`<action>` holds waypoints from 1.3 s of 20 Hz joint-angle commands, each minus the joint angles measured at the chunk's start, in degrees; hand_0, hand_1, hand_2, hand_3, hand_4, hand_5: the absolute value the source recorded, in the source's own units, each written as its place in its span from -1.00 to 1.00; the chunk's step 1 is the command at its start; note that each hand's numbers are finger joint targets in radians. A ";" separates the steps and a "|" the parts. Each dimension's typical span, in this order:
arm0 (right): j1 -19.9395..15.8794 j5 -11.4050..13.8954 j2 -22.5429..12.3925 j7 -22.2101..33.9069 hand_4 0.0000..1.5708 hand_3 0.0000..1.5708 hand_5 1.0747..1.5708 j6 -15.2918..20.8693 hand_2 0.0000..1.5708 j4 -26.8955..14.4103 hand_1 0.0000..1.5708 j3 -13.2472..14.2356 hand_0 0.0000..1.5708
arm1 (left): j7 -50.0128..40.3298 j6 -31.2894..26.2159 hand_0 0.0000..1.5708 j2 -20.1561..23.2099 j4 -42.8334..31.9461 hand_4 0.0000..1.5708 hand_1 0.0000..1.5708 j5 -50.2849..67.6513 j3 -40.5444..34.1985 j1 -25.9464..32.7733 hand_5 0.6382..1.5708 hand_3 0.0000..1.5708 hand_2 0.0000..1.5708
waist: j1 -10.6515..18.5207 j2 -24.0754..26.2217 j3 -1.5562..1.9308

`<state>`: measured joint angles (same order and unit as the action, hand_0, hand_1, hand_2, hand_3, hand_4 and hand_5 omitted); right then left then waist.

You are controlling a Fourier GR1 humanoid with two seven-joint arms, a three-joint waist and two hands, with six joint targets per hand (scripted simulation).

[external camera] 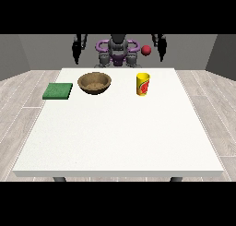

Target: Pick the cup and pour the ball into the bowl, then pick the bowl and place it on the pad

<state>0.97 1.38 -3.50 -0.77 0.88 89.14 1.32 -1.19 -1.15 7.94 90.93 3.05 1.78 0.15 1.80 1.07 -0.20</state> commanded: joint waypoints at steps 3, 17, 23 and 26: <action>-0.30 -0.24 -1.70 3.71 0.11 -1.00 0.85 -0.32 -1.00 4.35 -1.00 0.34 -1.00 | -3.60 -0.06 -1.00 1.79 4.47 -0.16 -1.00 0.59 -0.83 -0.84 0.99 -1.00 -1.00 | 0.00 11.32 0.11; -0.84 -11.15 -2.23 28.36 -0.02 -1.00 0.89 0.63 -1.00 25.07 -1.00 3.49 -1.00 | -27.28 14.10 -1.00 -5.81 17.69 -0.28 -1.00 -1.27 2.52 -10.44 0.97 -1.00 -1.00 | -5.41 12.30 0.23; -1.37 -7.76 1.33 13.89 -0.08 -1.00 0.90 -0.43 -1.00 20.93 -1.00 0.43 -1.00 | -13.82 11.57 -1.00 -4.92 10.98 -0.24 -1.00 -1.34 -1.40 -14.87 0.96 -1.00 -1.00 | -6.60 -1.37 0.23; -4.62 -8.81 0.75 8.31 -0.09 -0.89 0.90 -1.87 -1.00 18.02 -1.00 2.41 -1.00 | -5.83 8.50 -1.00 -2.69 7.85 -0.30 -1.00 0.44 -4.69 -16.61 0.90 -1.00 -1.00 | -6.20 -8.91 0.21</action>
<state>-2.50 -6.90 -3.01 14.88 0.91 110.25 2.91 -13.23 9.08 3.44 101.63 3.06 -0.17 -13.19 -4.34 -0.47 0.00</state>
